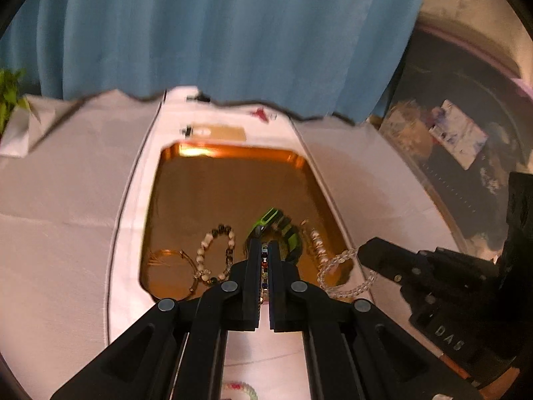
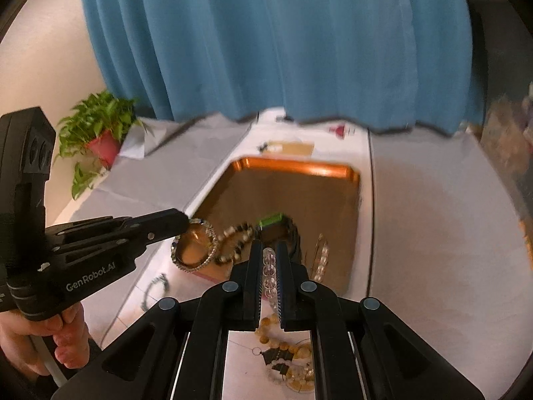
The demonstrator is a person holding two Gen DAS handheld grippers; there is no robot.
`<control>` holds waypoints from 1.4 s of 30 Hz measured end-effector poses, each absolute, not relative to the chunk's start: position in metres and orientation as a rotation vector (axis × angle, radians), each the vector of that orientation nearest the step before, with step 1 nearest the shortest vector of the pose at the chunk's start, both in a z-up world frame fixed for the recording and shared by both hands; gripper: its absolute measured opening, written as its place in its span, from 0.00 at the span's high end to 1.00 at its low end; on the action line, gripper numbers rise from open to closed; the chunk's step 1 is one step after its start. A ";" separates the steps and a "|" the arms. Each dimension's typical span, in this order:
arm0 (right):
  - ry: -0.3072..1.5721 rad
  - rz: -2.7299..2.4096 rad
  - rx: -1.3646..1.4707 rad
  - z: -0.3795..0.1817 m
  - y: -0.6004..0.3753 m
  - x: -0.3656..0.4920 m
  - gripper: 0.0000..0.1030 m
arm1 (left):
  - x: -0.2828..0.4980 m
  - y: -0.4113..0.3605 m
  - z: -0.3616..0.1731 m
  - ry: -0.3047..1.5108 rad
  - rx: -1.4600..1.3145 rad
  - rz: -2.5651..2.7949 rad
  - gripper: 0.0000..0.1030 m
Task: Organize jewelry
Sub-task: 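Open both tools to drop the bracelets into the tray, then withdraw both tools toward the remaining bracelets on the runner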
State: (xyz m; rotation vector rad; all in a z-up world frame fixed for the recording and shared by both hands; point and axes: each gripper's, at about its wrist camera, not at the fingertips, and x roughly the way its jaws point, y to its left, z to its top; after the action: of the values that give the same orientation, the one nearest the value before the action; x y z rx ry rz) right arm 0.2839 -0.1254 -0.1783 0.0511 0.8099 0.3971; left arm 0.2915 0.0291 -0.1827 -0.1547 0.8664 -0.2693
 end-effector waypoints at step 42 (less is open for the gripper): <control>0.742 0.253 0.212 -0.228 -0.200 0.143 0.36 | 0.162 0.080 -0.218 0.902 -0.272 -0.143 0.16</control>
State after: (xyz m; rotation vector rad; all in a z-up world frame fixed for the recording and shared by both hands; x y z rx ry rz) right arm 0.1429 -0.1999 -0.2279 0.2118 0.7420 0.2535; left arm 0.1620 0.0795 -0.2184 -0.2724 0.9022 -0.1427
